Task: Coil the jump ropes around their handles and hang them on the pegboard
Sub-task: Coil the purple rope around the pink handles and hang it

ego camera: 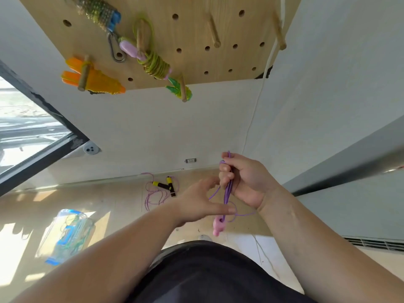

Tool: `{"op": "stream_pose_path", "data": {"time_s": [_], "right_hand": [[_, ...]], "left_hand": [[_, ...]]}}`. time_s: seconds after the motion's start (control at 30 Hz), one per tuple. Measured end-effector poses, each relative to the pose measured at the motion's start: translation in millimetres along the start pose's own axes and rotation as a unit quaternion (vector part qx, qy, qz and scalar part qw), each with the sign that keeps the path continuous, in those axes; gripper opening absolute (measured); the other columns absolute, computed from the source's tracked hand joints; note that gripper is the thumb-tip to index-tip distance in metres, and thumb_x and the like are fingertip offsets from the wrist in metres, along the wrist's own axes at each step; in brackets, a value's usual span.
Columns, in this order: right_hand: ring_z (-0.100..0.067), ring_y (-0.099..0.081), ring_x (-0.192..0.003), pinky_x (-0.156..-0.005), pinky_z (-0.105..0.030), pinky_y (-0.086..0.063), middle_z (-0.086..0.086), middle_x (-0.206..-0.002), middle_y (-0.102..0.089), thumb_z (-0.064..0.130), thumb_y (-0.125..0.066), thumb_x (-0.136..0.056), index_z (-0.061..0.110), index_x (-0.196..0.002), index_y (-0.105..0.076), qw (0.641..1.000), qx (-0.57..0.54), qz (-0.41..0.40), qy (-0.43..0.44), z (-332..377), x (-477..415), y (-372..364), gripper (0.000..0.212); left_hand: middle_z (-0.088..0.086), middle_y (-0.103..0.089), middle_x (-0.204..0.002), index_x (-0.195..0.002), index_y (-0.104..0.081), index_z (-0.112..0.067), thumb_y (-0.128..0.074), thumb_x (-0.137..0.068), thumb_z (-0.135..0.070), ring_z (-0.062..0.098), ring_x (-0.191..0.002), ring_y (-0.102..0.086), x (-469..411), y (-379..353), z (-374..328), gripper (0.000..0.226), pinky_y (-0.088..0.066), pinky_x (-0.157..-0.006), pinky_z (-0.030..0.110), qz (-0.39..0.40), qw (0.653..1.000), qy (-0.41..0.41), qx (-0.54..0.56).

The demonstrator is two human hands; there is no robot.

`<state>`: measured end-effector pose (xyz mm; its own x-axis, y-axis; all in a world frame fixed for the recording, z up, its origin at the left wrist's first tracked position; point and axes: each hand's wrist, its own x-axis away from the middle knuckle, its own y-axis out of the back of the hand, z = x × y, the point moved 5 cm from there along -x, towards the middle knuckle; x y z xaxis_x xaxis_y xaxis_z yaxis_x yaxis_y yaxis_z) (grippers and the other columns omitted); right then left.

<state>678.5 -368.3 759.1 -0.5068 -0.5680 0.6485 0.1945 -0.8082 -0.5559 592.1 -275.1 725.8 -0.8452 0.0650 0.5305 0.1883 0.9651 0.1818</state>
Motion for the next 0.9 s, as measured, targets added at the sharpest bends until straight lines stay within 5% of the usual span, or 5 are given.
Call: {"op": "stream_pose_path", "data": {"time_s": [0.13, 0.33, 0.53, 0.67, 0.9], "right_hand": [[-0.012, -0.037, -0.047, -0.045, -0.021, -0.042, -0.004, -0.068, -0.039, 0.003, -0.043, -0.103, 0.014, -0.080, -0.049, 0.997, -0.070, 0.032, 0.008, 7.0, 1.8, -11.0, 0.026], [-0.015, -0.043, -0.050, -0.051, -0.027, -0.052, -0.007, -0.064, -0.045, 0.002, -0.043, -0.103, 0.011, -0.080, -0.049, 0.996, -0.070, 0.025, 0.044, 21.8, 6.0, -10.1, 0.026], [-0.020, -0.052, -0.055, -0.067, -0.041, -0.062, -0.010, -0.066, -0.049, 0.006, -0.043, -0.105, 0.010, -0.083, -0.050, 0.996, -0.010, 0.032, 0.081, 33.5, 16.3, 0.3, 0.023], [-0.030, -0.063, -0.067, -0.073, -0.047, -0.058, -0.016, -0.073, -0.061, 0.018, -0.047, -0.105, 0.010, -0.086, -0.053, 0.988, 0.121, -0.028, 0.096, 35.9, 17.0, 24.4, 0.021], [-0.018, -0.055, -0.063, -0.064, -0.039, -0.051, -0.012, -0.083, -0.064, 0.030, -0.054, -0.101, 0.005, -0.097, -0.066, 0.879, 0.417, -0.194, 0.123, 27.5, 8.0, 85.3, 0.028]], "left_hand": [[-0.009, -0.065, -0.118, -0.122, -0.057, -0.026, -0.083, -0.068, -0.044, 0.013, -0.113, -0.061, -8.0, 4.1, 6.5, 0.063, -0.050, -0.101, 0.038, -0.071, 0.997, -0.010, -0.037], [-0.015, -0.057, -0.077, -0.100, -0.060, -0.031, -0.071, -0.089, -0.014, 0.001, -0.065, -0.050, -4.9, 26.4, 11.6, 0.023, -0.044, -0.062, 0.017, -0.128, 0.991, -0.011, -0.033], [0.003, -0.059, -0.068, -0.077, -0.063, -0.017, -0.073, -0.087, -0.022, 0.013, -0.060, -0.051, 8.5, 40.5, 14.9, 0.015, -0.044, -0.064, 0.029, -0.125, 0.989, 0.025, -0.073], [0.008, -0.072, -0.073, -0.081, -0.066, -0.012, -0.073, -0.085, -0.018, 0.032, -0.063, -0.065, 21.4, 48.3, 11.2, 0.010, -0.055, -0.061, 0.047, -0.139, 0.987, 0.027, -0.079], [0.016, -0.057, -0.061, -0.083, -0.062, 0.004, -0.069, -0.091, -0.003, 0.024, -0.051, -0.055, 46.7, 71.6, -23.8, 0.013, -0.046, -0.053, 0.032, -0.217, 0.974, 0.017, 0.060]]}}
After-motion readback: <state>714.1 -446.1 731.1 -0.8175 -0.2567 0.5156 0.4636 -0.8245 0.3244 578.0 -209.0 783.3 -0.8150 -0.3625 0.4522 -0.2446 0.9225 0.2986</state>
